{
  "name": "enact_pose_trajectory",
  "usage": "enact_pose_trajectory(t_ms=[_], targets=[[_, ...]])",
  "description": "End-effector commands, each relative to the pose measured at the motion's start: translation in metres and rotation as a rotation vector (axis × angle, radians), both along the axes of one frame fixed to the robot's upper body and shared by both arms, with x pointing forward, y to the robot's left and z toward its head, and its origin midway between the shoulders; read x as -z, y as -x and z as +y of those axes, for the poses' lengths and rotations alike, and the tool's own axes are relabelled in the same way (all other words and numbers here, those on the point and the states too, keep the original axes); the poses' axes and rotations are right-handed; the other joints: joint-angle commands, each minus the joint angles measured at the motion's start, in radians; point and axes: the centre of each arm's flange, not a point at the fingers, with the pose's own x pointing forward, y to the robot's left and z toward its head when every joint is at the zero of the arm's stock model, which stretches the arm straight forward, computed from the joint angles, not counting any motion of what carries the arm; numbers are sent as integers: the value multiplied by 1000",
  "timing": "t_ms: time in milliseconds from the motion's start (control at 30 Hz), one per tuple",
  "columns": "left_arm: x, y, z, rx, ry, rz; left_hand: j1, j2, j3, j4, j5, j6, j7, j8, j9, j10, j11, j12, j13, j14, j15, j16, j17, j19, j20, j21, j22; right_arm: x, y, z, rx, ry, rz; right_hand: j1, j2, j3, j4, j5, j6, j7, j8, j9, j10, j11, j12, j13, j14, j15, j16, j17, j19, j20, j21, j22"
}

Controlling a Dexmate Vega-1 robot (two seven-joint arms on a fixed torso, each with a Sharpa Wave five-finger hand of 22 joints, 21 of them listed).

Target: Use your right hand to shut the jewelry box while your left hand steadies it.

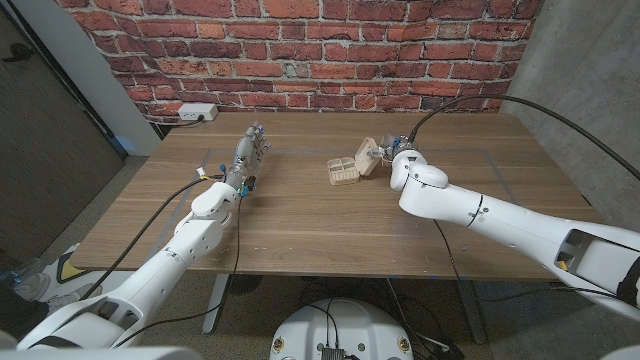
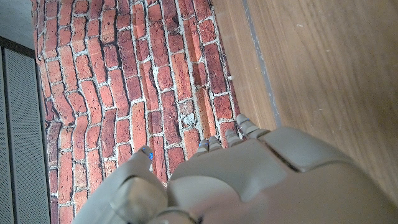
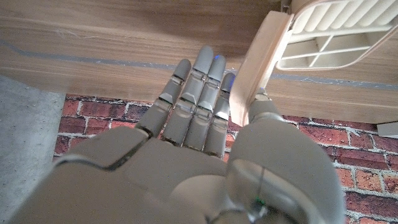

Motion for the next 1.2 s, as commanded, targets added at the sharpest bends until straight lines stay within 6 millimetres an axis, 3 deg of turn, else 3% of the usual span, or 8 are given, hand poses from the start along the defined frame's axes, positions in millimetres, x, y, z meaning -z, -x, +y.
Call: enact_pose_trajectory(t_ms=[33, 167, 500, 1000, 1200], targets=[[0, -2, -1, 2, 0, 2, 3, 33, -1, -3, 6, -52, -1, 5, 5, -46, 2, 6, 2, -56, -41, 5, 5, -8, -42, -4, 3, 1, 0, 3, 36, 19, -41, 55, 14, 41, 13, 1, 57, -13, 48, 18, 57, -22, 38, 32, 34, -80, 26, 35, 5, -14, 34, 23], [0, -2, -1, 2, -1, 3, 3, 32, -1, -3, 6, -53, -1, 5, 5, -46, 3, 6, 2, -56, -40, 5, 5, -9, -42, -4, 3, 1, 1, 4, 42, 29, -56, 79, 11, 58, 19, 1, 68, -12, 68, 29, 87, -36, 63, 55, 54, -83, 41, 58, 6, -20, 57, 37], [1, -3, -1, 6, -1, 5, 3, 30, -3, -3, 6, -53, -2, 5, 5, -46, 0, 6, 2, -56, -41, 5, 5, -8, -42, -5, 3, 2, 5, 0, 18, -34, -118, 94, 6, 68, 25, -2, 70, -9, 85, 40, 94, -42, 78, 77, 68, -86, 50, 77, 7, -23, 79, 51], [0, -6, -5, 22, -11, 4, 3, 30, -4, -4, 7, -52, -3, 5, 5, -44, 1, 7, 2, -53, -38, 6, 5, -6, -40, -6, 3, 7, 9, -16, -108, -319, -207, 103, 0, 77, 34, -5, 76, 1, 103, 44, 101, -41, 95, 103, 80, -85, 53, 93, 6, -24, 107, 68], [-3, -6, -6, 22, -25, -6, 10, 30, -2, -9, 7, -40, -11, 10, 5, -22, 4, 15, 2, -32, -33, 12, 4, 0, -40, -6, 3, 11, 6, -26, -238, -485, -179, 105, -1, 81, 37, -5, 76, 1, 106, 43, 102, -42, 100, 112, 82, -84, 52, 98, 4, -23, 117, 74]])
